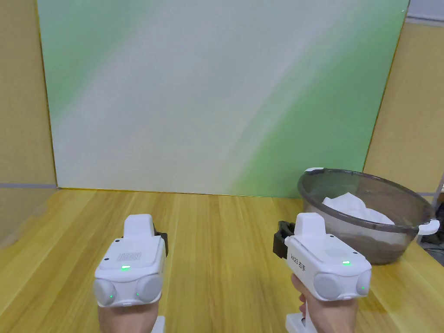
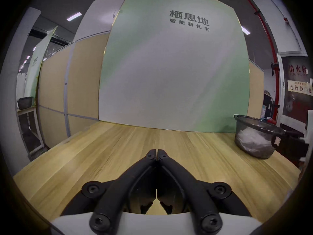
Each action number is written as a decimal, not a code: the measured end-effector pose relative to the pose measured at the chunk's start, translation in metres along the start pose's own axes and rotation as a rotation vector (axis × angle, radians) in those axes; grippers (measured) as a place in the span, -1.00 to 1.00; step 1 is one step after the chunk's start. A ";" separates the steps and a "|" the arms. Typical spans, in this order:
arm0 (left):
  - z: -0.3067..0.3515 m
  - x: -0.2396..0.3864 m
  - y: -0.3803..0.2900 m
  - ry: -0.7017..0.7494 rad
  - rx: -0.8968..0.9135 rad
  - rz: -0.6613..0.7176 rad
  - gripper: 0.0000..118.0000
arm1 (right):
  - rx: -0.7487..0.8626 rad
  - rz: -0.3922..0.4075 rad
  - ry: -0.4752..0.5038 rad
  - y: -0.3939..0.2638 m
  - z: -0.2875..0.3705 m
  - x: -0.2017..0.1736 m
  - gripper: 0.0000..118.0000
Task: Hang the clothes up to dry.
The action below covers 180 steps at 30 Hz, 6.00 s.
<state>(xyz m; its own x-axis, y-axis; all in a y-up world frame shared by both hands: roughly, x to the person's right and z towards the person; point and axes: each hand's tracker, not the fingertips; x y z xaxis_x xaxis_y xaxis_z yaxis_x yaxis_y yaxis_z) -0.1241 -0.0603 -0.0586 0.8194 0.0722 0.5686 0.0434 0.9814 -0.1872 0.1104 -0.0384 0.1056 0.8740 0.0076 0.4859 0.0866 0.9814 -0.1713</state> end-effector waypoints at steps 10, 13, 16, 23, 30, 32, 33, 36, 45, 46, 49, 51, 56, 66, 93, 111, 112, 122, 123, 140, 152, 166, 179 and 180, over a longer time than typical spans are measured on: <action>0.009 -0.023 0.000 0.017 0.014 0.025 -1.00 | -0.029 -0.044 0.016 0.007 0.005 -0.002 -0.89; 0.008 -0.025 0.005 -0.248 -0.009 0.055 -1.00 | -0.029 -0.044 0.016 0.016 0.014 0.001 -0.89; 0.019 -0.017 0.013 -0.782 0.030 -0.081 -1.00 | -0.037 -0.070 0.038 0.023 0.025 0.011 -0.89; 0.018 0.045 0.053 -0.946 0.048 -0.113 -1.00 | -0.071 -0.104 0.008 0.033 0.035 0.035 -0.89; -0.005 0.074 0.068 -0.942 0.026 -0.118 -1.00 | -0.158 -0.114 -0.009 0.049 0.029 0.083 -0.89; -0.015 0.087 0.069 -0.916 0.009 -0.133 -1.00 | -0.203 -0.105 -0.008 0.070 0.021 0.104 -0.89; -0.021 0.094 0.069 -0.910 -0.005 -0.151 -1.00 | -0.221 -0.095 -0.011 0.084 0.014 0.116 -0.89; -0.042 0.115 0.067 -0.920 -0.021 -0.145 -1.00 | -0.282 -0.110 0.008 0.130 -0.017 0.160 -0.89; -0.126 0.188 0.079 -0.945 -0.082 -0.225 -1.00 | -0.522 -0.128 -0.145 0.194 -0.155 0.265 -0.89; -0.139 0.194 0.081 -0.957 -0.087 -0.222 -1.00 | -0.564 -0.125 -0.136 0.190 -0.178 0.273 -0.89; -0.170 0.213 0.085 -0.948 -0.117 -0.192 -1.00 | -0.651 -0.084 -0.124 0.170 -0.227 0.291 -0.89; -0.185 0.220 0.085 -0.948 -0.112 -0.178 -1.00 | -0.668 -0.173 -0.150 0.153 -0.249 0.307 -0.53; -0.216 0.225 0.083 -0.940 -0.132 -0.178 -1.00 | -0.680 -0.190 -0.207 0.119 -0.294 0.337 0.97; -0.227 0.216 0.059 -0.975 -0.130 -0.173 -1.00 | -0.791 -0.188 -0.220 0.066 -0.339 0.369 0.48; -0.104 0.146 0.117 -0.866 -0.061 -0.189 -1.00 | -0.269 0.034 -0.045 0.229 -0.147 0.211 -0.72; 0.038 0.030 0.216 -0.658 0.147 -0.089 -1.00 | 0.134 0.135 0.067 0.446 0.021 0.017 -0.72; 0.040 0.026 0.217 -0.658 0.144 -0.091 -1.00 | 0.136 0.149 0.063 0.444 0.021 0.011 -0.72; 0.048 -0.018 0.186 -0.558 0.112 -0.079 -1.00 | 0.103 0.123 0.260 0.397 -0.018 -0.065 -0.72; 0.049 -0.026 0.181 -0.556 0.106 -0.072 -1.00 | 0.087 0.116 0.286 0.396 -0.022 -0.078 -0.72; 0.068 -0.147 0.163 -0.218 0.134 -0.047 -1.00 | 0.071 0.198 0.510 0.379 -0.076 -0.264 -0.72; 0.064 -0.155 0.138 -0.207 0.105 -0.024 -1.00 | -0.034 0.191 0.522 0.316 -0.097 -0.267 -0.72; 0.012 -0.024 0.083 -0.485 -0.012 -0.013 -1.00 | -0.288 0.051 0.265 0.130 -0.079 -0.035 -0.72; -0.007 0.061 0.035 -0.579 -0.114 -0.065 -1.00 | -0.589 -0.127 -0.023 -0.006 -0.045 0.122 -0.69; -0.009 0.061 0.032 -0.575 -0.115 -0.076 -1.00 | -0.600 -0.109 -0.028 -0.007 -0.044 0.123 -0.68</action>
<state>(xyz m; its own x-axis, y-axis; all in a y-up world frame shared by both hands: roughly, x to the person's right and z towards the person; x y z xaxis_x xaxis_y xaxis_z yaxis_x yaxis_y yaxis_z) -0.0674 -0.0264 -0.0369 0.3720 0.1187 0.9206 0.1783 0.9642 -0.1964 0.2388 -0.0530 0.1290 0.8326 -0.0737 0.5490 0.4366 0.6973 -0.5685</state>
